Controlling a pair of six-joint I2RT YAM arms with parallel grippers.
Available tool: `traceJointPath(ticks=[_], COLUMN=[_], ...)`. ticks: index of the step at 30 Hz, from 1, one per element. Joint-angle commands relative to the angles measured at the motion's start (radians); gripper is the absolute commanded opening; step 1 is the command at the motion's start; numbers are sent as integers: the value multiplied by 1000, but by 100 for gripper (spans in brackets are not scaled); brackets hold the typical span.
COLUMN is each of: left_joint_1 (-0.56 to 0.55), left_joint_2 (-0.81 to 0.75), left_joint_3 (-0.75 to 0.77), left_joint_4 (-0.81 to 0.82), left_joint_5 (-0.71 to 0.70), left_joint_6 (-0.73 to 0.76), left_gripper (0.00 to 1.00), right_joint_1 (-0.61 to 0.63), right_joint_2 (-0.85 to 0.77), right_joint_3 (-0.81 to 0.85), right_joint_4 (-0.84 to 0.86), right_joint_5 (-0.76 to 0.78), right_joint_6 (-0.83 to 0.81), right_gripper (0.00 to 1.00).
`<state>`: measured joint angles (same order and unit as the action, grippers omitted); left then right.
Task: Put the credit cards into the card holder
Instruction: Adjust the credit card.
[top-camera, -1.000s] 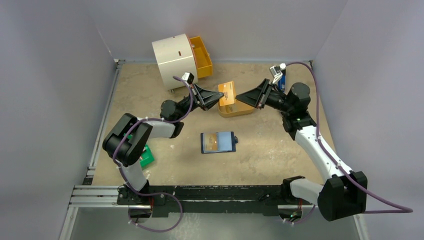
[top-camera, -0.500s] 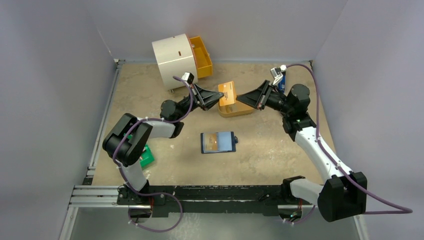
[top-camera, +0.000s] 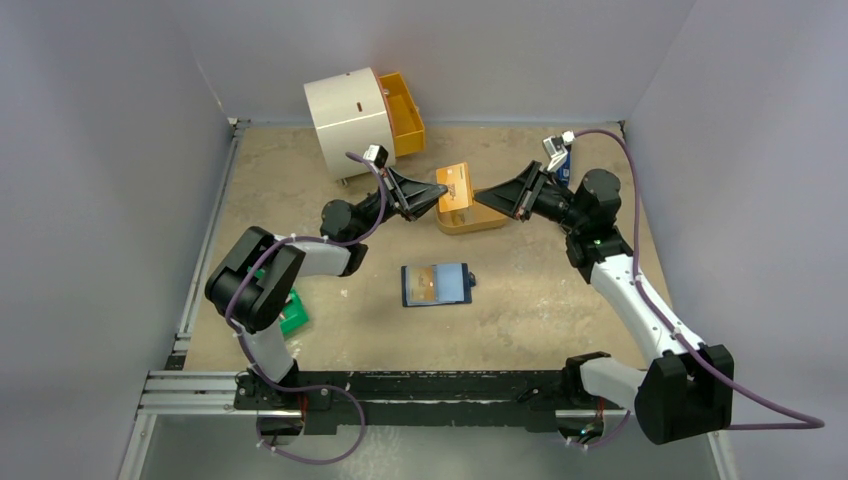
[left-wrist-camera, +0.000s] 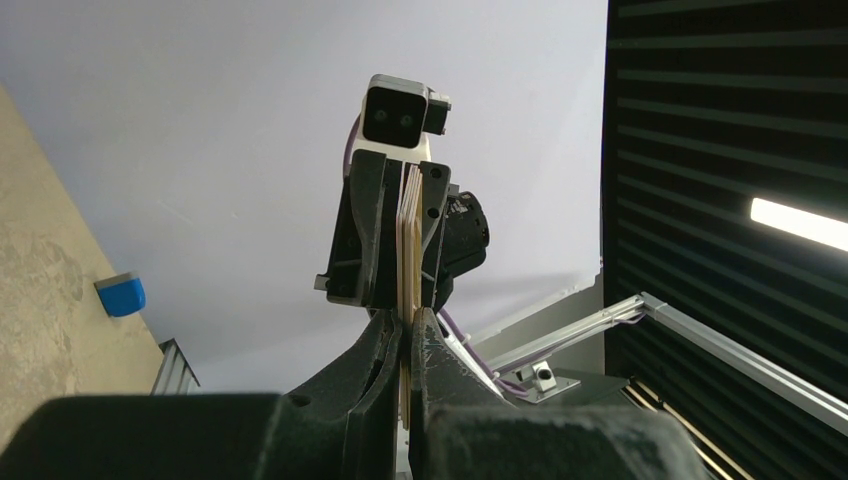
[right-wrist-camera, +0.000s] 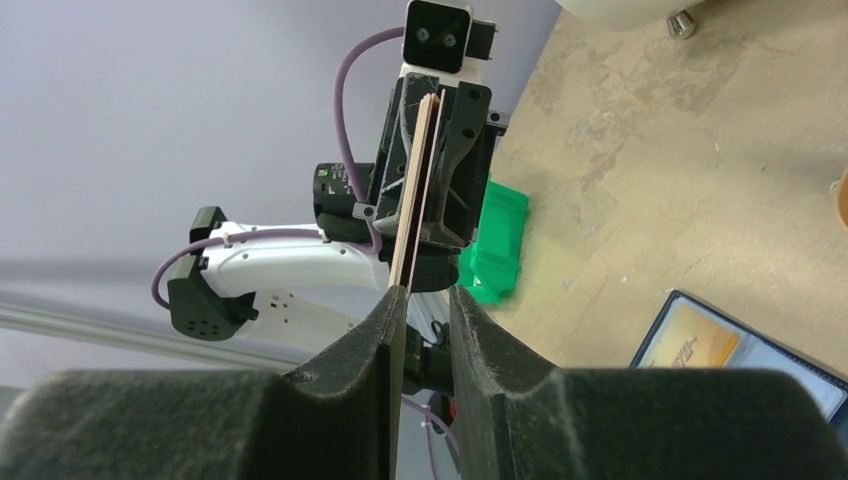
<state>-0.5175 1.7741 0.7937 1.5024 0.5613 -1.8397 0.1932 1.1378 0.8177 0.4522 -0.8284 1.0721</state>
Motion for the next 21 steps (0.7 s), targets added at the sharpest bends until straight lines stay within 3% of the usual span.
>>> traceJointPath(ticks=[1, 14, 21], left_joint_1=[5, -8, -18], left_joint_2=[-38, -22, -4], left_joint_3=[16, 45, 81], left_joint_4=[160, 120, 85], left_joint_5=[-11, -5, 0], left_joint_6=[6, 28, 49], left_gripper=[0, 0, 0], right_joint_1=[-6, 4, 34], right_joint_2=[-4, 60, 100], right_joint_3=[31, 97, 130], right_joint_4=[-2, -1, -6], right_joint_5=[-11, -61, -87], right_joint_6=[-39, -46, -52], right_gripper=[24, 24, 18])
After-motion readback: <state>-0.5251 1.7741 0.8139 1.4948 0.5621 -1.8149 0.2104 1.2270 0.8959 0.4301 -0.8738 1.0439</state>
